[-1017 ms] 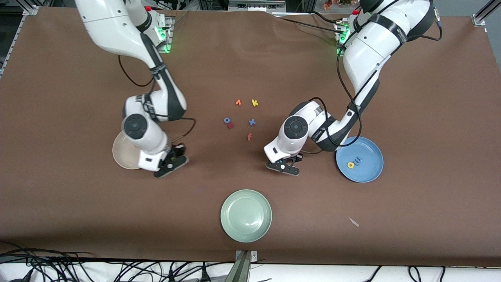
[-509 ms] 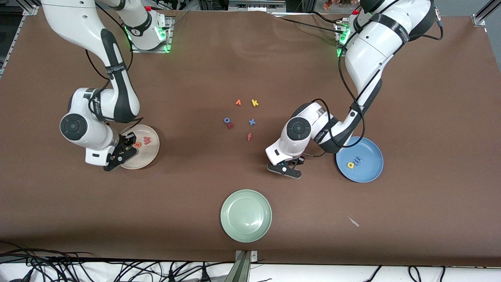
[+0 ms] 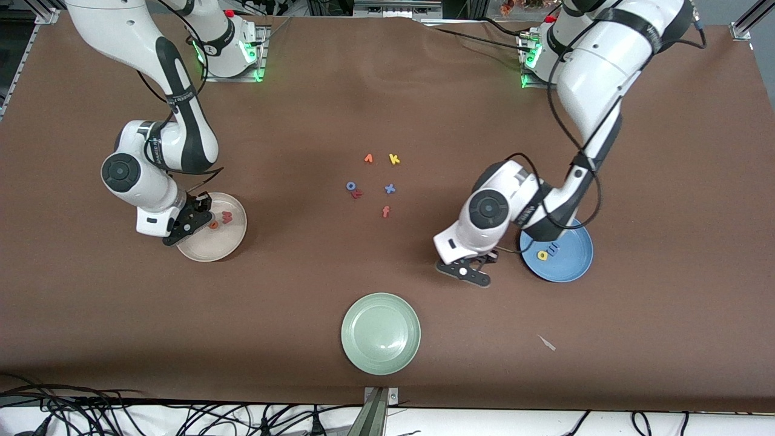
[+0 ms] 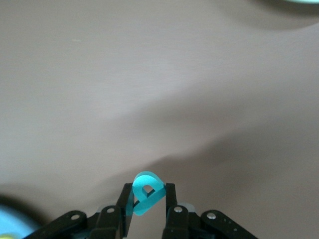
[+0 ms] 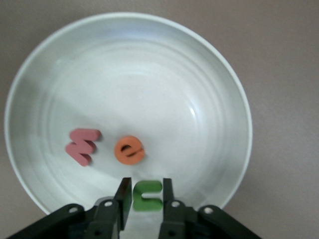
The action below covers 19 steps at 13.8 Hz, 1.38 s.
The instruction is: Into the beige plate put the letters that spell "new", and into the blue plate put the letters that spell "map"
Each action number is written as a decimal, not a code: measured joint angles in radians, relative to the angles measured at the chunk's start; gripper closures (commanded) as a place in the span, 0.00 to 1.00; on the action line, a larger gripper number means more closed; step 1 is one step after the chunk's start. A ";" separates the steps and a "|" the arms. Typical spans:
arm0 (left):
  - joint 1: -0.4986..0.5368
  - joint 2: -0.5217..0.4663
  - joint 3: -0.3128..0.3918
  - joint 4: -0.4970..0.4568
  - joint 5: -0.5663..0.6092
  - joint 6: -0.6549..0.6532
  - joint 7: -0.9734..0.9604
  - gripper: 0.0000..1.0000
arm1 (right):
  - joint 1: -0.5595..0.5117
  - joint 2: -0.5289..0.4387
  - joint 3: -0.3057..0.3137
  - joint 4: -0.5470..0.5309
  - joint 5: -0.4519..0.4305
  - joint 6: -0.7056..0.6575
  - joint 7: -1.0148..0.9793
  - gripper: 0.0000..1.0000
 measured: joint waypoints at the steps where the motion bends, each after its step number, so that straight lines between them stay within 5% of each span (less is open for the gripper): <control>1: 0.024 -0.017 -0.001 0.000 0.000 -0.027 0.043 0.82 | 0.000 -0.001 -0.012 0.000 0.000 0.001 -0.016 0.16; 3: 0.065 -0.045 -0.001 0.000 0.000 -0.080 0.139 0.82 | -0.001 -0.005 -0.025 0.000 0.002 0.001 -0.021 0.02; 8: 0.218 -0.053 0.002 -0.038 0.000 -0.146 0.423 0.79 | 0.012 -0.050 -0.017 0.017 0.008 -0.009 0.141 0.02; 10: 0.275 -0.053 0.000 -0.086 0.000 -0.146 0.461 0.59 | 0.041 -0.069 -0.009 0.070 0.008 -0.098 0.258 0.02; 12: 0.297 -0.056 -0.001 -0.115 0.000 -0.146 0.467 0.13 | 0.092 -0.081 -0.006 0.149 0.007 -0.216 0.387 0.02; 13: 0.300 -0.063 -0.001 -0.128 0.000 -0.146 0.467 0.00 | 0.115 -0.089 -0.005 0.192 0.003 -0.274 0.437 0.02; 19: 0.301 -0.213 -0.036 -0.146 -0.016 -0.188 0.462 0.00 | 0.148 -0.123 -0.006 0.500 -0.066 -0.611 0.586 0.01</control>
